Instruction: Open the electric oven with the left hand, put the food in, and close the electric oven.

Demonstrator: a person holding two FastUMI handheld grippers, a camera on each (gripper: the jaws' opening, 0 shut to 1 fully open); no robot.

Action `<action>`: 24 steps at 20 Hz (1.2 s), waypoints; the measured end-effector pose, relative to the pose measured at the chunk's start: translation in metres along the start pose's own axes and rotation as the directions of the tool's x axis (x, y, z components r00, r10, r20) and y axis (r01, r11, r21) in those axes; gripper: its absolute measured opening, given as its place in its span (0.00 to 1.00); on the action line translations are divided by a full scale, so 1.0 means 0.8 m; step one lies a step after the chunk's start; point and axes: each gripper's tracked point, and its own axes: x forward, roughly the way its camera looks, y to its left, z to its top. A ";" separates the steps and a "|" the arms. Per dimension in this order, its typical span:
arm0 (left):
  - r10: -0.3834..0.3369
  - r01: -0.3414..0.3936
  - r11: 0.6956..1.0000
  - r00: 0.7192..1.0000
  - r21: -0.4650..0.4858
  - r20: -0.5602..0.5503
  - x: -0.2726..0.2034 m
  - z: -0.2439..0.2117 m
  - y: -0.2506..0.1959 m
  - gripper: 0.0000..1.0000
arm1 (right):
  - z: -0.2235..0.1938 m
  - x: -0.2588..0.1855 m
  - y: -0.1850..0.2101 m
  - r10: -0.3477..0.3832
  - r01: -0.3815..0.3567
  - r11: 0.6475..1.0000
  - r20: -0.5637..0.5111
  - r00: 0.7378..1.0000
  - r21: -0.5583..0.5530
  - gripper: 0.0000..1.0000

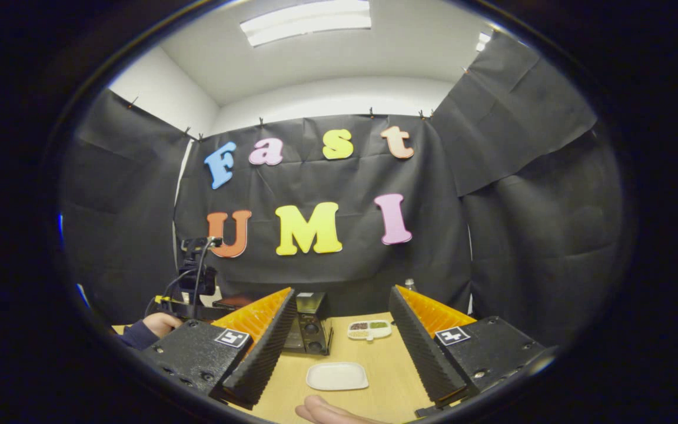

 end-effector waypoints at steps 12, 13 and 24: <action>-0.055 0.057 0.998 0.959 0.001 0.280 -0.174 0.102 -0.018 0.92 | 0.022 -0.020 -0.027 -0.059 0.059 0.998 0.003 0.998 -0.011 0.96; -0.053 0.053 0.999 0.953 0.011 0.298 -0.187 0.108 -0.018 0.92 | 0.029 -0.021 -0.030 -0.066 0.066 0.998 0.012 0.998 -0.007 0.96; -0.064 0.042 0.997 0.944 0.072 0.323 -0.292 0.090 -0.033 0.93 | 0.045 -0.044 -0.050 -0.109 0.109 0.992 0.005 0.994 -0.067 0.96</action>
